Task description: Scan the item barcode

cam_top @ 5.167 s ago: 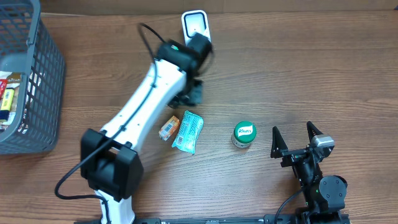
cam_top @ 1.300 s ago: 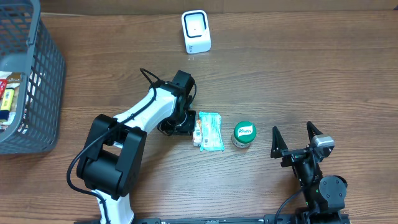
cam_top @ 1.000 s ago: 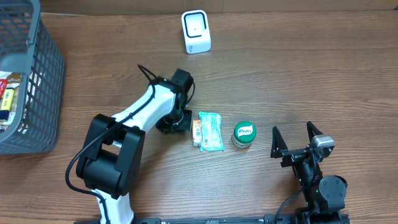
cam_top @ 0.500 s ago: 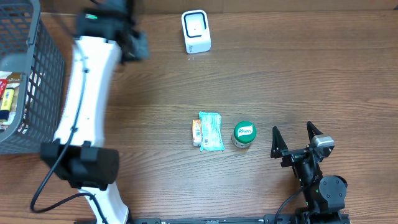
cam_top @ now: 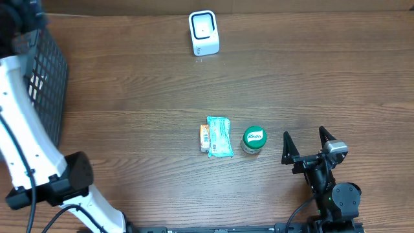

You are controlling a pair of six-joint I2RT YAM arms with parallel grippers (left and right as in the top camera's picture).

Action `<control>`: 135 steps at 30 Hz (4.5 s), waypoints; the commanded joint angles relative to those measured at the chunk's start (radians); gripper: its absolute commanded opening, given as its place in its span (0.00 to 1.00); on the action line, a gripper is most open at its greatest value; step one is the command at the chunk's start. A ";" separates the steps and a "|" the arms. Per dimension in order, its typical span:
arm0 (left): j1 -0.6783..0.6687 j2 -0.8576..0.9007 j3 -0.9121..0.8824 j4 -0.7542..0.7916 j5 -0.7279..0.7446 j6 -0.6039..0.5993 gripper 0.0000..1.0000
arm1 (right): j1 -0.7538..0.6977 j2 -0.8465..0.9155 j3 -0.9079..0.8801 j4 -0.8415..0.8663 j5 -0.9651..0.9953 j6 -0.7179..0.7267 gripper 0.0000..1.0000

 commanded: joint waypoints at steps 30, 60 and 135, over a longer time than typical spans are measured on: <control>0.447 0.040 -0.821 0.480 0.243 0.589 1.00 | -0.004 -0.012 -0.011 0.003 -0.002 0.003 1.00; 0.487 0.262 -0.844 0.747 0.462 0.814 1.00 | -0.004 -0.012 -0.011 0.003 -0.001 0.003 1.00; 0.014 -0.449 -0.727 0.369 0.062 -0.024 0.04 | -0.004 -0.012 -0.011 0.003 -0.002 0.003 1.00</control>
